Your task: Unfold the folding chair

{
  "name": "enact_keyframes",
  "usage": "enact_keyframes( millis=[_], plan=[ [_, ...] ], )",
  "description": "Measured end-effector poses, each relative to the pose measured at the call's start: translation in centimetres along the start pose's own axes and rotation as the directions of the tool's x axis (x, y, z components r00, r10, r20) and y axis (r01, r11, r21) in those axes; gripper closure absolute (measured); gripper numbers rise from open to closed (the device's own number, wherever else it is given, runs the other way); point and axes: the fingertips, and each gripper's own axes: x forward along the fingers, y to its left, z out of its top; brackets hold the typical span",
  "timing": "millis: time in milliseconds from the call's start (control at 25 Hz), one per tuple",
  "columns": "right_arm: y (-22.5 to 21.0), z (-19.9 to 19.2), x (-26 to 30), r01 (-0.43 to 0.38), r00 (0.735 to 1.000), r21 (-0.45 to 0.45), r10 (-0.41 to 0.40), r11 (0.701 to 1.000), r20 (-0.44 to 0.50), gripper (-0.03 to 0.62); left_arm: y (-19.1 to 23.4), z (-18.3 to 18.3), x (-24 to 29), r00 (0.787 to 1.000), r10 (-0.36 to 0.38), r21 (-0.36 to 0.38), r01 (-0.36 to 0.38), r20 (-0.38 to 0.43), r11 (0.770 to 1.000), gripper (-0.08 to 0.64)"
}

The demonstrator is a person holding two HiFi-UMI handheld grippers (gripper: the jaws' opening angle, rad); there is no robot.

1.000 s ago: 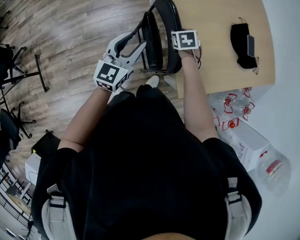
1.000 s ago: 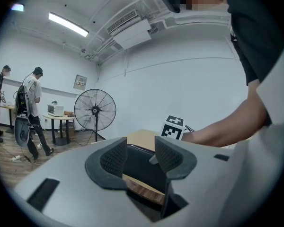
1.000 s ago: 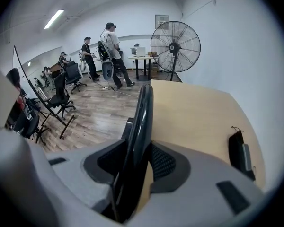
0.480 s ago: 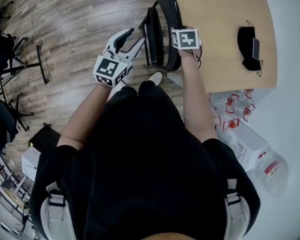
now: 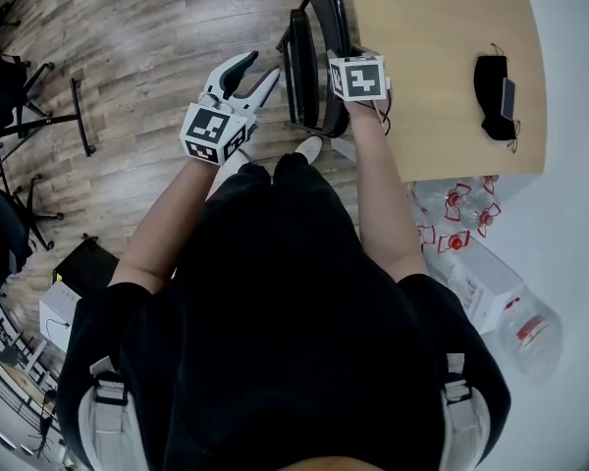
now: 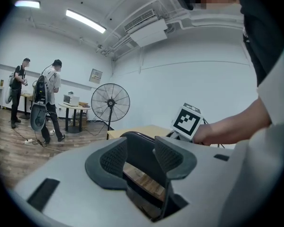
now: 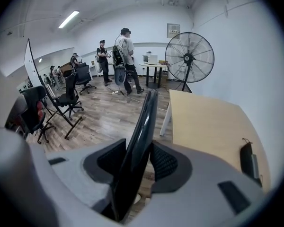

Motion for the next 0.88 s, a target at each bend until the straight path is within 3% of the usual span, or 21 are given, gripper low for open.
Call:
enact_keyframes(
  millis=[640, 880],
  plan=[
    [3.5, 1.3, 0.8, -0.006, 0.999, -0.033, 0.007, 0.999, 0.035, 0.431, 5.6, -5.8, 4.1, 0.991, 0.086, -0.102, -0.096, -0.1, 0.99, 0.373],
    [3.6, 1.3, 0.8, -0.015, 0.999, -0.034, 0.017, 0.999, 0.05, 0.43, 6.6, -8.5, 7.5, 0.984, 0.099, -0.187, -0.126, -0.149, 0.974, 0.367]
  ],
)
